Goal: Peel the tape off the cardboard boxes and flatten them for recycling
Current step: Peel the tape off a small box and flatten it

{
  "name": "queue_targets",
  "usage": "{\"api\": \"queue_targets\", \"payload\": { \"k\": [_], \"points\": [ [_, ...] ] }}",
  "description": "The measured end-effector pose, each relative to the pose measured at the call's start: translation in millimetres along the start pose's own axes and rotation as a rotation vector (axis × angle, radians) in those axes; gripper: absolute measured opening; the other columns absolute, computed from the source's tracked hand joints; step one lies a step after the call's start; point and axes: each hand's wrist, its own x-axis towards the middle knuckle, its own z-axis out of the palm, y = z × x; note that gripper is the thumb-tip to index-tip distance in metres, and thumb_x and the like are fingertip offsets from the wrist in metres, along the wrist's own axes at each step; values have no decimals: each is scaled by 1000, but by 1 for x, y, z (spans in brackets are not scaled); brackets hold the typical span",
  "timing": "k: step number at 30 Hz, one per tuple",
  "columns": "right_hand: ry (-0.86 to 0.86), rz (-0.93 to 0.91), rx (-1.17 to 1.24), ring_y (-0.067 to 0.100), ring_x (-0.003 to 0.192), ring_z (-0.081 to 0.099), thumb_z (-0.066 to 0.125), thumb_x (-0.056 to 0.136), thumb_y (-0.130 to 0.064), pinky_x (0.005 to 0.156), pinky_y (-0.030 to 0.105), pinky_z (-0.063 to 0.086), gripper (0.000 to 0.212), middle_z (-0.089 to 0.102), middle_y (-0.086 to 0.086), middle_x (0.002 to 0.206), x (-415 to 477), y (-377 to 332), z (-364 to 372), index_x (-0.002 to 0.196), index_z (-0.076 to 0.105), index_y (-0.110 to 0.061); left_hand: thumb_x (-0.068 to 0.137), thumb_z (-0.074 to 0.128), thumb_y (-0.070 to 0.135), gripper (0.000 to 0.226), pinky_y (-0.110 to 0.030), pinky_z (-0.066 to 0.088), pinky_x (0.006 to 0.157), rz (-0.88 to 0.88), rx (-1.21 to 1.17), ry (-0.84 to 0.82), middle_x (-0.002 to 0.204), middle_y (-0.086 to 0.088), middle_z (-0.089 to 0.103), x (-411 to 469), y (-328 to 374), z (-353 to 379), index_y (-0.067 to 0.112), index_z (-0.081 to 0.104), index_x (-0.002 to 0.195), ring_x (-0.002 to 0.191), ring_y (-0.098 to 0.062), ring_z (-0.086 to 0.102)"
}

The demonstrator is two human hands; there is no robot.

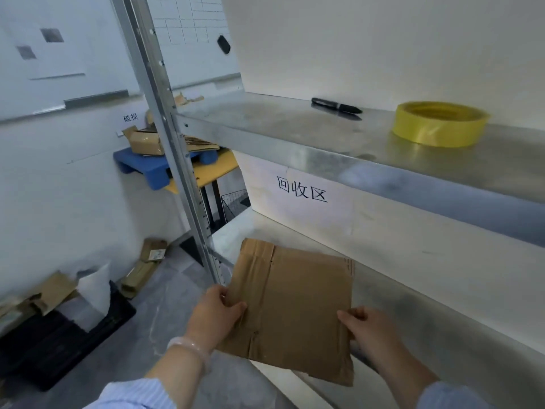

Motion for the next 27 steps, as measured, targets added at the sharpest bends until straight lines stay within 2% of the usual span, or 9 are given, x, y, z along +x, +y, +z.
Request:
{"api": "queue_targets", "payload": {
  "k": [3, 6, 8, 11, 15, 17, 19, 23, 27],
  "points": [
    [15, 16, -60, 15, 77, 67, 66, 88, -41, 78, 38, 55, 23, 71, -3, 82, 29, -29, 18, 81, 67, -19, 77, 71, 46, 40, -24, 45, 67, -3, 43, -28, 94, 8, 57, 51, 4, -11, 26, 51, 105, 81, -9, 57],
    [20, 29, -60, 14, 79, 65, 64, 88, -42, 81, 39, 54, 20, 68, -6, 84, 50, -50, 35, 78, 62, -25, 77, 68, 50, 35, -24, 45, 66, 13, 134, -55, 88, 15, 54, 92, 8, -20, 33, 47, 99, 78, -5, 55],
    [27, 36, -51, 18, 82, 66, 64, 88, -41, 84, 42, 54, 20, 69, -3, 88, 67, -58, 49, 79, 65, -24, 77, 66, 54, 34, -25, 46, 67, 18, 170, -87, 85, 17, 52, 120, 8, -23, 34, 48, 99, 76, -3, 54],
    [78, 78, -29, 23, 86, 67, 65, 88, -42, 87, 43, 54, 30, 71, 4, 94, 90, -69, 66, 94, 72, -14, 79, 65, 54, 41, -26, 46, 70, 46, 151, -125, 87, 15, 51, 162, 13, -24, 31, 52, 111, 77, -5, 53],
    [175, 181, 45, 27, 85, 67, 69, 86, -39, 83, 39, 54, 35, 71, 10, 98, 116, -80, 88, 98, 71, -7, 85, 62, 45, 52, -35, 50, 89, 145, 172, -174, 113, 1, 60, 211, 20, -16, 21, 51, 130, 101, -21, 59],
    [228, 228, 59, 24, 79, 66, 70, 85, -38, 73, 33, 52, 31, 71, 11, 94, 123, -83, 102, 89, 71, -8, 90, 56, 43, 60, -39, 44, 99, 198, 234, -203, 129, -8, 56, 229, 20, -14, 18, 41, 141, 115, -26, 54],
    [279, 269, 72, 22, 75, 65, 69, 85, -41, 67, 29, 49, 30, 72, 9, 89, 128, -87, 116, 84, 71, -11, 93, 51, 42, 63, -40, 40, 102, 271, 319, -227, 134, -12, 52, 242, 21, -13, 16, 30, 147, 121, -29, 49],
    [336, 317, 3, 21, 82, 63, 63, 87, -48, 68, 27, 47, 40, 71, 4, 99, 132, -96, 137, 108, 70, -15, 93, 49, 43, 63, -41, 37, 105, 421, 407, -249, 146, -8, 39, 251, 19, -12, 22, 27, 148, 130, -29, 40],
    [367, 247, -43, 18, 97, 61, 64, 87, -44, 79, 25, 45, 54, 65, 1, 117, 118, -102, 143, 134, 55, -20, 91, 48, 50, 68, -39, 34, 107, 693, 463, -256, 150, -5, 33, 248, 20, -8, 25, 24, 149, 134, -25, 34]
  ]
}}
